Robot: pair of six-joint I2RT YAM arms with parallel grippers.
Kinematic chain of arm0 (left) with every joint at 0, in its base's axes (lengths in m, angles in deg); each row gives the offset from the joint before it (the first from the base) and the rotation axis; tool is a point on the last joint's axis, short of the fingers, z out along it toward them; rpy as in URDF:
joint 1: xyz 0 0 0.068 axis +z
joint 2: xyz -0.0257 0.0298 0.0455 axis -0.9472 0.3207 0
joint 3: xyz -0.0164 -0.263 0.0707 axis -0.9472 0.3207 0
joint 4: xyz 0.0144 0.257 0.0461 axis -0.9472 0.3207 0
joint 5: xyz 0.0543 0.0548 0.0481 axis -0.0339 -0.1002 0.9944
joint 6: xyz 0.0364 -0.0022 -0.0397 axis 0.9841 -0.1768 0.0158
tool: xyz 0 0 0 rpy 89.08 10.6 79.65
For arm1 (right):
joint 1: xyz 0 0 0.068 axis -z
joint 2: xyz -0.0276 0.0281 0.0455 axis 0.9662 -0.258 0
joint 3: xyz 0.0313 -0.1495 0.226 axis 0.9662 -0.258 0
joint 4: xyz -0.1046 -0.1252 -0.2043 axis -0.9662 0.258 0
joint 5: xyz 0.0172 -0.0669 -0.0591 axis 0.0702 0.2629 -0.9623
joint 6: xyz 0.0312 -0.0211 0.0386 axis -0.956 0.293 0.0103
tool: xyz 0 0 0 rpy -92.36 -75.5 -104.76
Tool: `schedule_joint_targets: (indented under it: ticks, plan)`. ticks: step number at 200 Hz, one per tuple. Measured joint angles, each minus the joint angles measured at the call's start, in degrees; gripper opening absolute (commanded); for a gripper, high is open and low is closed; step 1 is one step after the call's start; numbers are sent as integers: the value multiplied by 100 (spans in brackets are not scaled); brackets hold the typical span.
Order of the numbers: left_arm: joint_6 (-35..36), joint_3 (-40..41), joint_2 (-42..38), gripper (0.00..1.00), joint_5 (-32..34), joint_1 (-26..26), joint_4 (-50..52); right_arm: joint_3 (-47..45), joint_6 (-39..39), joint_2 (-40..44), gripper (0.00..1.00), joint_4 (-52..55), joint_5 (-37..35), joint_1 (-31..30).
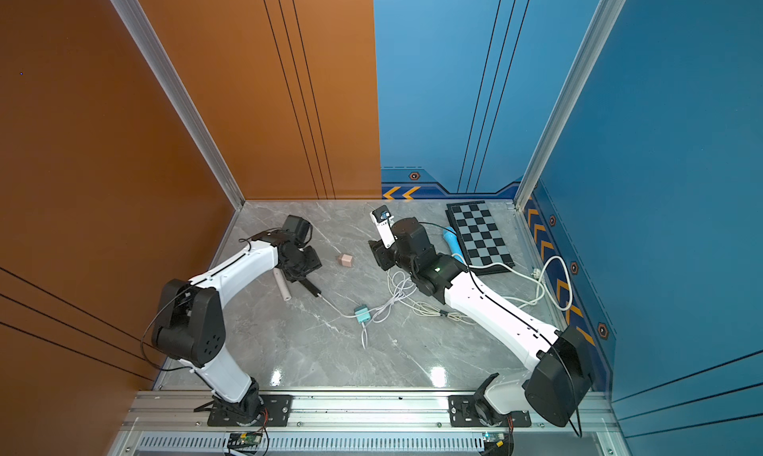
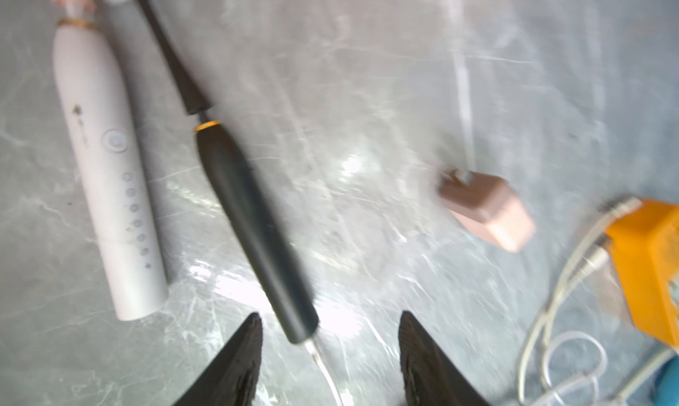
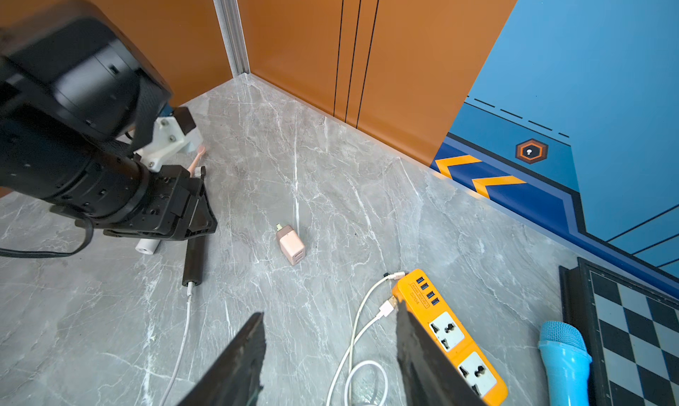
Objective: Charge the electric toothbrush
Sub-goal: Place the electric toothbrush at the center of the board, then pick up the plug from the center of the board.
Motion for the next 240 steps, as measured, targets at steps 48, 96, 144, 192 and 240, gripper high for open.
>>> schedule_joint_targets:
  ticks: [48, 96, 144, 192, 240]
  plan:
    - [1436, -1309, 365, 49, 103, -1556, 811, -26, -63, 37, 60, 85, 48, 0]
    - [2643, -1305, 1178, 49, -452, -1849, 1427, -271, -61, 424, 61, 129, 57, 87]
    - [3115, -1281, 1423, 52, -621, -2229, 1617, -651, -68, 901, 63, 131, 46, 345]
    - [3429, -1123, 1641, 54, -358, -2632, 1635, -879, -103, 1137, 64, 131, 48, 461]
    - [3630, -1016, 1827, 54, -109, -2778, 1668, -903, -103, 1191, 65, 131, 52, 498]
